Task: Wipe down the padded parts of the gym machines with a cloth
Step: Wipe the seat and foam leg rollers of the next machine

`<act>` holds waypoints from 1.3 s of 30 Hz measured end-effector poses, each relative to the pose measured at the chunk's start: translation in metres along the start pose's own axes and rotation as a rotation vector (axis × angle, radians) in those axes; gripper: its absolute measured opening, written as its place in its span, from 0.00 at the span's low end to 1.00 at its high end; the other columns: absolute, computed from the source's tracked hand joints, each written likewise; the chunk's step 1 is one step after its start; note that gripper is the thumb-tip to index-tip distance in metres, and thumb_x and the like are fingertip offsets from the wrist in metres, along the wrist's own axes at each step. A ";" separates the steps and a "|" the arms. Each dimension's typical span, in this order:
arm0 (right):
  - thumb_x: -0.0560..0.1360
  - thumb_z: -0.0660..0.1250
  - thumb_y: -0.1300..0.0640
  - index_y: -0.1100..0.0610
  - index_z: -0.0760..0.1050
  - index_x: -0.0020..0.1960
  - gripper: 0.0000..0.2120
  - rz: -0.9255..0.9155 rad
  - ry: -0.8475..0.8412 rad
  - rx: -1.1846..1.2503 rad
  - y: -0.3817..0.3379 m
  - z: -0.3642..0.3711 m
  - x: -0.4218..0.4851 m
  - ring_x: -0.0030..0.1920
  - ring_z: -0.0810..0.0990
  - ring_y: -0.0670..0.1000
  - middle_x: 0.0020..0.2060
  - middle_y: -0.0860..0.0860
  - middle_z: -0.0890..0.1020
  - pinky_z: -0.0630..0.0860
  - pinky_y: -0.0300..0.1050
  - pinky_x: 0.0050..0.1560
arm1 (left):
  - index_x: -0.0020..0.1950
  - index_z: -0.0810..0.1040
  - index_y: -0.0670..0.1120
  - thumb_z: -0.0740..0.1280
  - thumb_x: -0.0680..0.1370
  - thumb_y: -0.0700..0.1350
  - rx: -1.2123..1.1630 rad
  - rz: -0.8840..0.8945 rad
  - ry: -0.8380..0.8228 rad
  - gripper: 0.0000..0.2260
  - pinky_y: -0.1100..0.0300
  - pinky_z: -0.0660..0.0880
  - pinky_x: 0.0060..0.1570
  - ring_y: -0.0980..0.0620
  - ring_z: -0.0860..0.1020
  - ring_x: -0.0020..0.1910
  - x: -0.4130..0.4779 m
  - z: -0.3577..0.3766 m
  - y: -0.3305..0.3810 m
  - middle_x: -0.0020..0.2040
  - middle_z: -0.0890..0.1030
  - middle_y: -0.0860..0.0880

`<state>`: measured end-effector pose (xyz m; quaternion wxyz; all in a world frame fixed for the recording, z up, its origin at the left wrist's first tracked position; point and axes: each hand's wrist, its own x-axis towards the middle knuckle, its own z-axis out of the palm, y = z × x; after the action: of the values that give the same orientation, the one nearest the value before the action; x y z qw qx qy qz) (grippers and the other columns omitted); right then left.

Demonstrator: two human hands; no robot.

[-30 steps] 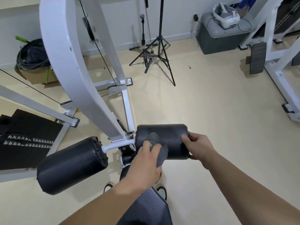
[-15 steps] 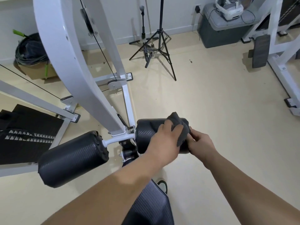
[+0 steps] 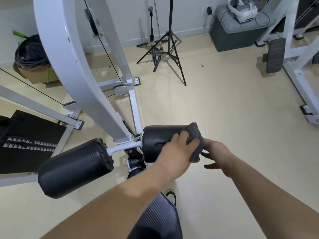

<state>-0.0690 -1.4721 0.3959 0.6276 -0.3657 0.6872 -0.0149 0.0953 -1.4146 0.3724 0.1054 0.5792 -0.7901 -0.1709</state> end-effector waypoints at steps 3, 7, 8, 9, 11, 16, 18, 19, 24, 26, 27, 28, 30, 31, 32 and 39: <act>0.79 0.60 0.40 0.51 0.82 0.57 0.19 0.002 0.036 -0.041 -0.004 0.002 -0.001 0.64 0.78 0.53 0.61 0.49 0.81 0.77 0.59 0.63 | 0.66 0.72 0.50 0.69 0.74 0.46 0.015 -0.099 -0.005 0.20 0.46 0.79 0.39 0.37 0.75 0.49 -0.014 -0.013 -0.049 0.56 0.72 0.41; 0.79 0.60 0.38 0.58 0.81 0.54 0.24 -0.095 0.085 -0.061 -0.004 0.007 -0.002 0.59 0.82 0.58 0.53 0.56 0.83 0.75 0.62 0.66 | 0.69 0.67 0.47 0.67 0.78 0.47 -0.134 -0.702 0.122 0.21 0.46 0.77 0.52 0.36 0.74 0.53 -0.012 -0.030 -0.069 0.59 0.67 0.41; 0.78 0.62 0.37 0.59 0.82 0.52 0.25 -0.116 0.099 -0.060 -0.001 0.008 -0.002 0.52 0.82 0.56 0.46 0.54 0.83 0.75 0.63 0.67 | 0.68 0.68 0.47 0.68 0.78 0.47 -0.115 -0.688 0.121 0.20 0.46 0.77 0.52 0.37 0.74 0.53 -0.010 -0.030 -0.061 0.59 0.67 0.41; 0.76 0.64 0.36 0.60 0.81 0.50 0.26 -0.119 0.117 -0.055 0.003 0.008 -0.001 0.46 0.79 0.54 0.42 0.51 0.80 0.75 0.64 0.67 | 0.67 0.69 0.46 0.68 0.77 0.47 -0.108 -0.650 0.122 0.20 0.47 0.77 0.51 0.38 0.74 0.52 -0.013 -0.028 -0.052 0.58 0.68 0.42; 0.71 0.67 0.31 0.63 0.75 0.42 0.32 -0.071 0.148 -0.018 0.008 0.008 -0.002 0.42 0.76 0.56 0.39 0.54 0.77 0.74 0.67 0.66 | 0.63 0.70 0.46 0.69 0.76 0.49 -0.128 -0.594 0.112 0.18 0.52 0.76 0.47 0.42 0.75 0.50 -0.029 -0.023 -0.041 0.55 0.67 0.45; 0.72 0.71 0.35 0.60 0.78 0.38 0.26 -0.088 0.209 -0.033 0.001 0.008 -0.006 0.39 0.80 0.58 0.36 0.56 0.81 0.82 0.67 0.55 | 0.64 0.67 0.51 0.65 0.78 0.56 -0.087 -0.557 -0.202 0.18 0.57 0.72 0.45 0.48 0.77 0.54 -0.099 0.001 -0.036 0.58 0.68 0.49; 0.77 0.68 0.42 0.55 0.84 0.44 0.17 -0.129 0.218 -0.087 0.002 0.015 -0.003 0.39 0.81 0.56 0.43 0.57 0.85 0.85 0.63 0.50 | 0.65 0.68 0.51 0.64 0.79 0.54 -0.156 -0.585 -0.200 0.16 0.57 0.75 0.50 0.48 0.77 0.55 -0.112 0.010 -0.041 0.59 0.68 0.50; 0.79 0.66 0.42 0.56 0.83 0.43 0.18 -0.140 0.238 -0.129 0.001 0.019 -0.001 0.38 0.81 0.56 0.42 0.59 0.84 0.85 0.63 0.49 | 0.64 0.70 0.52 0.66 0.78 0.53 -0.194 -0.594 -0.160 0.16 0.57 0.76 0.51 0.49 0.77 0.54 -0.115 0.009 -0.045 0.57 0.67 0.51; 0.81 0.59 0.38 0.56 0.71 0.32 0.27 -0.113 0.325 -0.281 -0.014 0.020 0.014 0.41 0.86 0.63 0.31 0.54 0.78 0.81 0.52 0.47 | 0.67 0.72 0.49 0.76 0.74 0.45 -0.338 -0.572 0.176 0.24 0.57 0.79 0.53 0.50 0.77 0.52 -0.105 -0.004 -0.050 0.58 0.69 0.51; 0.81 0.59 0.38 0.56 0.70 0.32 0.27 -0.100 0.326 -0.320 -0.021 0.016 0.016 0.38 0.87 0.63 0.30 0.54 0.79 0.82 0.52 0.47 | 0.68 0.71 0.50 0.76 0.74 0.44 -0.221 -0.559 0.265 0.26 0.51 0.80 0.55 0.45 0.76 0.56 -0.076 -0.007 -0.054 0.60 0.69 0.48; 0.80 0.59 0.37 0.56 0.70 0.32 0.27 -0.085 0.317 -0.318 -0.023 0.015 0.018 0.35 0.87 0.62 0.30 0.54 0.80 0.82 0.52 0.48 | 0.69 0.70 0.50 0.75 0.74 0.45 -0.152 -0.584 0.280 0.25 0.47 0.79 0.55 0.42 0.75 0.58 -0.059 -0.006 -0.055 0.61 0.68 0.46; 0.80 0.59 0.37 0.56 0.71 0.32 0.27 -0.071 0.307 -0.310 -0.023 0.014 0.018 0.33 0.87 0.61 0.31 0.55 0.81 0.83 0.52 0.48 | 0.69 0.70 0.50 0.74 0.75 0.46 -0.114 -0.652 0.277 0.24 0.45 0.79 0.55 0.40 0.73 0.60 -0.043 -0.005 -0.052 0.62 0.68 0.44; 0.79 0.60 0.36 0.56 0.72 0.33 0.27 -0.050 0.302 -0.308 -0.023 0.014 0.021 0.30 0.87 0.60 0.31 0.54 0.82 0.83 0.50 0.48 | 0.69 0.72 0.49 0.72 0.75 0.45 -0.132 -0.771 0.283 0.23 0.44 0.78 0.54 0.39 0.71 0.59 -0.016 -0.005 -0.029 0.62 0.68 0.42; 0.79 0.60 0.36 0.57 0.73 0.34 0.27 -0.044 0.306 -0.302 -0.022 0.015 0.021 0.30 0.87 0.60 0.32 0.54 0.82 0.83 0.50 0.47 | 0.68 0.72 0.48 0.72 0.74 0.44 -0.163 -0.740 0.270 0.23 0.45 0.78 0.51 0.39 0.71 0.57 -0.008 -0.003 -0.011 0.62 0.68 0.42; 0.78 0.61 0.36 0.58 0.74 0.34 0.27 -0.042 0.303 -0.284 -0.022 0.014 0.023 0.31 0.87 0.60 0.32 0.55 0.83 0.85 0.50 0.45 | 0.67 0.72 0.48 0.72 0.73 0.43 -0.175 -0.641 0.242 0.23 0.47 0.78 0.47 0.40 0.71 0.54 -0.004 0.003 0.007 0.61 0.68 0.42; 0.79 0.63 0.37 0.60 0.81 0.36 0.28 -0.031 0.273 -0.243 -0.026 0.011 0.019 0.33 0.88 0.59 0.34 0.55 0.85 0.87 0.57 0.43 | 0.66 0.74 0.48 0.70 0.73 0.41 -0.048 -0.342 0.113 0.21 0.46 0.79 0.40 0.38 0.74 0.52 -0.004 -0.008 -0.037 0.59 0.72 0.41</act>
<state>-0.0456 -1.4964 0.3896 0.4796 -0.4438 0.7569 0.0090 0.1320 -1.4215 0.3653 0.1327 0.7112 -0.6685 -0.1723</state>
